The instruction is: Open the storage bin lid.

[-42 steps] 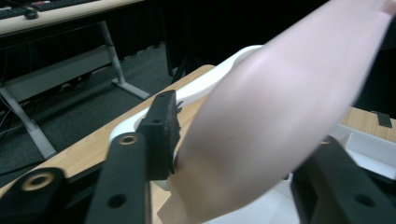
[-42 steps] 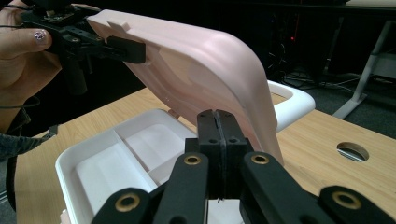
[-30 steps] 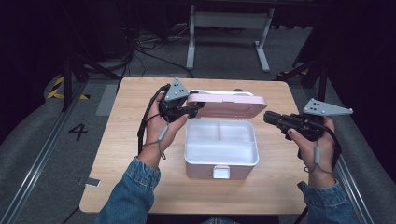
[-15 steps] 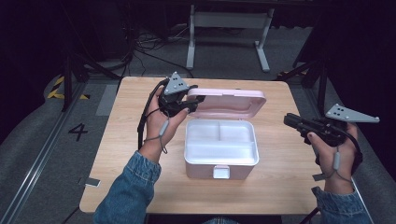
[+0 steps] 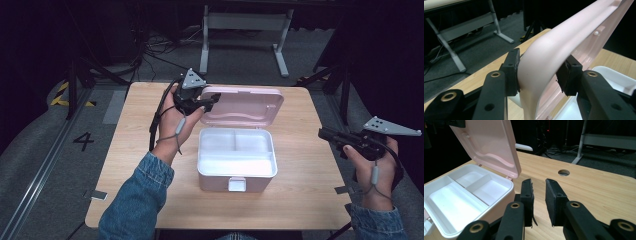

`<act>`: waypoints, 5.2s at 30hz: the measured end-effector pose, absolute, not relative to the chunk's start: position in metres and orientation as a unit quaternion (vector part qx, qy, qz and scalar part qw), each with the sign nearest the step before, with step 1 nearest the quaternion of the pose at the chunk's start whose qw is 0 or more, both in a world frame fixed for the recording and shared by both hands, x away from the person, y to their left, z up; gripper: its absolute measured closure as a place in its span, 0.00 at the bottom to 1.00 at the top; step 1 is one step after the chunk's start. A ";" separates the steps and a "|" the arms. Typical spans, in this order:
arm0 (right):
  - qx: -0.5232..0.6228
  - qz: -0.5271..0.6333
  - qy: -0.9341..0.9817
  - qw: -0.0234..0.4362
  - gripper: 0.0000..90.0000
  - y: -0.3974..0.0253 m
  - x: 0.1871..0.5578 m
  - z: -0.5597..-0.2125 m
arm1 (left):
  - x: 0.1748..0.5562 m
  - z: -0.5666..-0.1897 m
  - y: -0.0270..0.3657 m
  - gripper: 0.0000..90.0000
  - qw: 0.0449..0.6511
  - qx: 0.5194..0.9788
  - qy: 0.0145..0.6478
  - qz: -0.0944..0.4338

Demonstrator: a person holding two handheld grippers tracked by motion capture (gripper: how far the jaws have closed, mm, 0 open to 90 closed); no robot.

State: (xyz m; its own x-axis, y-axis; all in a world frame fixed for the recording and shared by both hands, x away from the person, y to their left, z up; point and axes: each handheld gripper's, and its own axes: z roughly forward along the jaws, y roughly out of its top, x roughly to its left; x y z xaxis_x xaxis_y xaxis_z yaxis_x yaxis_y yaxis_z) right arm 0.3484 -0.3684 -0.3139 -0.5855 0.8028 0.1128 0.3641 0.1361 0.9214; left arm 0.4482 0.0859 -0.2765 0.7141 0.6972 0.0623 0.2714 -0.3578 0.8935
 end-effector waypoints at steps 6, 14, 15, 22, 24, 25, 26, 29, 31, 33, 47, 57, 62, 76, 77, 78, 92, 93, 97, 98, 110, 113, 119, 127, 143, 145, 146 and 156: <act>0.414 0.510 0.721 0.223 0.83 -0.377 0.350 -0.317 | 0.459 -0.277 0.085 0.64 0.471 0.793 0.318 0.220; 0.425 0.494 0.726 0.220 0.80 -0.381 0.357 -0.325 | 0.475 -0.280 0.083 0.62 0.464 0.794 0.327 0.219; 0.429 0.484 0.730 0.222 0.80 -0.381 0.358 -0.327 | 0.477 -0.280 0.082 0.62 0.466 0.792 0.327 0.221; 0.432 0.471 0.737 0.217 0.79 -0.381 0.365 -0.333 | 0.490 -0.280 0.082 0.62 0.452 0.800 0.335 0.208; 0.434 0.471 0.737 0.216 0.78 -0.381 0.365 -0.334 | 0.496 -0.281 0.082 0.61 0.447 0.804 0.337 0.201; 0.435 0.470 0.737 0.214 0.78 -0.381 0.365 -0.334 | 0.499 -0.282 0.081 0.61 0.448 0.802 0.339 0.201; 0.435 0.471 0.737 0.213 0.78 -0.381 0.366 -0.335 | 0.501 -0.282 0.081 0.61 0.445 0.803 0.343 0.199; 0.434 0.471 0.738 0.213 0.78 -0.381 0.366 -0.335 | 0.507 -0.282 0.080 0.61 0.439 0.806 0.347 0.191; 0.435 0.472 0.737 0.210 0.78 -0.381 0.367 -0.336 | 0.509 -0.283 0.080 0.61 0.437 0.808 0.349 0.186; 0.436 0.472 0.737 0.211 0.78 -0.382 0.367 -0.336 | 0.512 -0.284 0.080 0.61 0.440 0.805 0.354 0.180; 0.435 0.482 0.732 0.206 0.78 -0.387 0.367 -0.335 | 0.533 -0.294 0.078 0.57 0.440 0.796 0.389 0.148; 0.438 0.480 0.733 0.202 0.79 -0.386 0.369 -0.337 | 0.542 -0.304 0.075 0.53 0.437 0.793 0.399 0.145; 0.436 0.489 0.729 0.197 0.79 -0.387 0.369 -0.337 | 0.546 -0.308 0.075 0.52 0.435 0.793 0.403 0.142; 0.439 0.493 0.726 0.192 0.79 -0.390 0.373 -0.338 | 0.561 -0.325 0.075 0.49 0.423 0.794 0.416 0.129; 0.438 0.493 0.727 0.193 0.79 -0.390 0.373 -0.338 | 0.561 -0.326 0.075 0.49 0.423 0.794 0.417 0.128; 0.438 0.493 0.727 0.193 0.79 -0.390 0.373 -0.338 | 0.562 -0.327 0.075 0.49 0.424 0.794 0.418 0.126; 0.441 0.486 0.732 0.183 0.78 -0.389 0.382 -0.345 | 0.571 -0.343 0.077 0.48 0.421 0.791 0.430 0.106; 0.442 0.486 0.731 0.183 0.78 -0.389 0.382 -0.345 | 0.572 -0.344 0.077 0.48 0.419 0.793 0.430 0.104; 0.443 0.486 0.732 0.181 0.78 -0.389 0.382 -0.346 | 0.574 -0.347 0.075 0.47 0.413 0.794 0.433 0.107; 0.443 0.485 0.732 0.181 0.78 -0.389 0.382 -0.346 | 0.575 -0.347 0.075 0.47 0.410 0.796 0.434 0.104; 0.446 0.480 0.734 0.181 0.78 -0.389 0.385 -0.350 | 0.582 -0.361 0.074 0.46 0.391 0.796 0.455 0.083; 0.448 0.478 0.734 0.178 0.77 -0.389 0.386 -0.351 | 0.584 -0.365 0.074 0.46 0.384 0.800 0.454 0.081; 0.448 0.477 0.735 0.179 0.77 -0.389 0.387 -0.352 | 0.585 -0.370 0.071 0.45 0.372 0.801 0.463 0.080; 0.449 0.475 0.736 0.175 0.76 -0.388 0.388 -0.354 | 0.586 -0.379 0.070 0.44 0.343 0.809 0.472 0.072; 0.452 0.472 0.738 0.171 0.73 -0.384 0.387 -0.357 | 0.537 -0.334 0.080 0.27 0.354 0.828 0.409 0.151; 0.451 0.471 0.739 0.170 0.73 -0.383 0.389 -0.357 | 0.523 -0.325 0.085 0.27 0.365 0.829 0.395 0.154; 0.451 0.472 0.738 0.169 0.73 -0.382 0.390 -0.356 | 0.517 -0.320 0.087 0.27 0.366 0.831 0.390 0.156; 0.441 0.473 0.747 0.156 0.72 -0.366 0.409 -0.353 | 0.454 -0.294 0.124 0.27 0.387 0.833 0.358 0.170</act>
